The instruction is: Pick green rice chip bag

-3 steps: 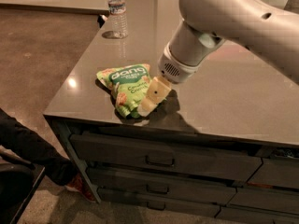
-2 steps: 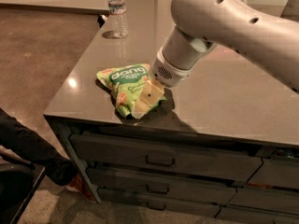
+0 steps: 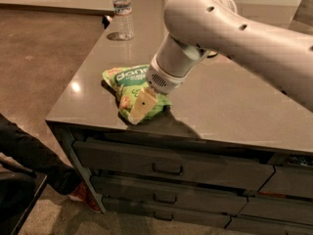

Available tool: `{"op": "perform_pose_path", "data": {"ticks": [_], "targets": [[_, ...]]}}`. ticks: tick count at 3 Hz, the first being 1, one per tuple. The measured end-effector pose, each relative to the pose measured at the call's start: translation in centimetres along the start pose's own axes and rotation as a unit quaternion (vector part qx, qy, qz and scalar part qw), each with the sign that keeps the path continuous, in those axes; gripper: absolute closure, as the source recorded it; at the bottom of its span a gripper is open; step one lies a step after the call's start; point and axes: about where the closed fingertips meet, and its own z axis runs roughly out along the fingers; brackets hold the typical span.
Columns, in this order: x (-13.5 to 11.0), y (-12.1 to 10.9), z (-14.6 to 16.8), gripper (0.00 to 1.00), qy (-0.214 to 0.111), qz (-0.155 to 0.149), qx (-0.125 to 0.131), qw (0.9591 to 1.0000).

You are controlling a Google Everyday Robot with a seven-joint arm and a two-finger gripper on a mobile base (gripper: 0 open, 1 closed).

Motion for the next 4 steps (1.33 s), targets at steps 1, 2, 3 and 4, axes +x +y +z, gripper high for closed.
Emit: {"op": "perform_pose_path", "data": {"ticks": [1,2,3,4], "targets": [[-1.0,0.1,0.0,0.47,-0.014,-0.002,0.005,0.9999],[-1.8,-0.5,-1.6,0.72,-0.033,0.003,0.027,0.9991],[-2.5,-1.3,-4.3,0.95,-0.061,0.011,0.055,0.9966],[-3.3,-2.1,-7.1,1.0,-0.091,0.018,0.08,0.9924]]}}
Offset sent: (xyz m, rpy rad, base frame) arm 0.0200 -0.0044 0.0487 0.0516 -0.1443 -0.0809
